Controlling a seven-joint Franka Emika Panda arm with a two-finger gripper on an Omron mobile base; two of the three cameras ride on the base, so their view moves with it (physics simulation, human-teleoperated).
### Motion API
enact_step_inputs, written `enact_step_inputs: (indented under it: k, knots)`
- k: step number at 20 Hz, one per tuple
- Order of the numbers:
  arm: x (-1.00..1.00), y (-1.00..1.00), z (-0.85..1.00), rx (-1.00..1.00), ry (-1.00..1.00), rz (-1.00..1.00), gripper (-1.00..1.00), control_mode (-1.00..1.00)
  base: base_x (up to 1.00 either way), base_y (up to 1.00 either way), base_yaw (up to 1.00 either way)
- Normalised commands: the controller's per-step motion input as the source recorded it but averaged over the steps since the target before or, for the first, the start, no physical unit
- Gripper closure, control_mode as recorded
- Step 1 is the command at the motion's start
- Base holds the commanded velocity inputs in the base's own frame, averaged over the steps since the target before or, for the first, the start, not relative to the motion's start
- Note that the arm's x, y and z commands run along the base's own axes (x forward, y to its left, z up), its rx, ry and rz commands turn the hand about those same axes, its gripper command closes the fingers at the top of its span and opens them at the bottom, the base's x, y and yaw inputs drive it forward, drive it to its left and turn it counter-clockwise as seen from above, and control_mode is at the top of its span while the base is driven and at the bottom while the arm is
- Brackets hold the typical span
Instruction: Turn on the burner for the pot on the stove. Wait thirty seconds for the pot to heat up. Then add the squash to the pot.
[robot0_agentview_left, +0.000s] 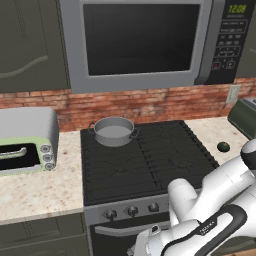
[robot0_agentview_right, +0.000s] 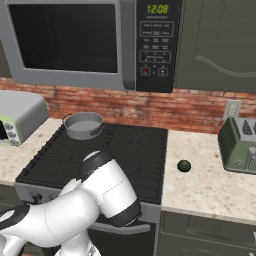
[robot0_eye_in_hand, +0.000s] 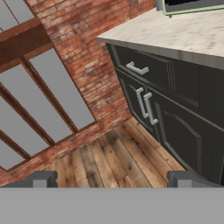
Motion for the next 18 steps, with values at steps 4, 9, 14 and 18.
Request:
enact_step_inputs:
  k: [4, 9, 14, 18]
  knots:
    - [0.00, 0.00, 0.00, 0.00, 0.00, 0.00, -1.00, -1.00, 0.00, 0.00, 0.00]
    - [0.00, 0.00, 0.00, 0.00, 0.00, 0.00, -1.00, -1.00, 0.00, 0.00, 0.00]
    - [0.00, 0.00, 0.00, 0.00, 0.00, 0.00, -1.00, -1.00, 0.00, 0.00, 0.00]
    - [0.00, 0.00, 0.00, 0.00, 0.00, 0.00, -1.00, -1.00, 0.00, 0.00, 0.00]
